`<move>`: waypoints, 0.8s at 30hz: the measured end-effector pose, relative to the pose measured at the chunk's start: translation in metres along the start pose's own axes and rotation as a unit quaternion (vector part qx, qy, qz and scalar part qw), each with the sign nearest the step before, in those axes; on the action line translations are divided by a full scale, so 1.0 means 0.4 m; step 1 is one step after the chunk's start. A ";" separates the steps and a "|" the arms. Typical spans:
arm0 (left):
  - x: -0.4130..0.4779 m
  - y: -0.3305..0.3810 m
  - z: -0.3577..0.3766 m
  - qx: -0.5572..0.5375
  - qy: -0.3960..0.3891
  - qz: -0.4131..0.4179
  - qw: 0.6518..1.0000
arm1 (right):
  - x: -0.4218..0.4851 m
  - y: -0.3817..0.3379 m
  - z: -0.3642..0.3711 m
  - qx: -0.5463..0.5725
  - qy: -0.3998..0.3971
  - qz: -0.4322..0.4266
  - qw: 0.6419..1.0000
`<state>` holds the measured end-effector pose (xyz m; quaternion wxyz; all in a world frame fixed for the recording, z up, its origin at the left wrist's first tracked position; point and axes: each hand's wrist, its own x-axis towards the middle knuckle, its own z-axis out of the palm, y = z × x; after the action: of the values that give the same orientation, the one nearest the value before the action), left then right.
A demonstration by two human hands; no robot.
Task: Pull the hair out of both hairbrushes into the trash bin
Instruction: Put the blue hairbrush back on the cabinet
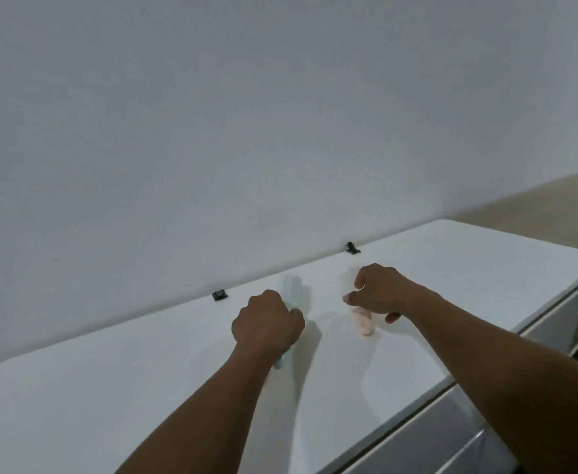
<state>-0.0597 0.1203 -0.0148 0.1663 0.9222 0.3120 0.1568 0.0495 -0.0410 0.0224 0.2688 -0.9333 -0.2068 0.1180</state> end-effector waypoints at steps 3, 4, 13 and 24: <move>0.010 -0.009 0.028 0.017 -0.018 -0.001 1.000 | 0.034 0.006 0.039 -0.004 0.040 0.015 0.999; 0.014 -0.011 0.035 0.021 -0.028 0.000 0.999 | 0.042 0.007 0.050 -0.004 0.053 0.022 0.998; 0.046 -0.023 0.038 0.023 -0.031 -0.024 0.999 | 0.084 0.001 0.090 -0.035 0.067 0.024 0.997; 0.041 -0.065 0.025 0.010 -0.019 -0.067 0.997 | 0.080 -0.041 0.151 -0.054 0.033 -0.082 0.995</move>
<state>-0.0571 0.1479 -0.0312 0.1736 0.9034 0.3718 0.1247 0.0528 0.0133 -0.0221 0.2337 -0.9296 -0.2800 0.0536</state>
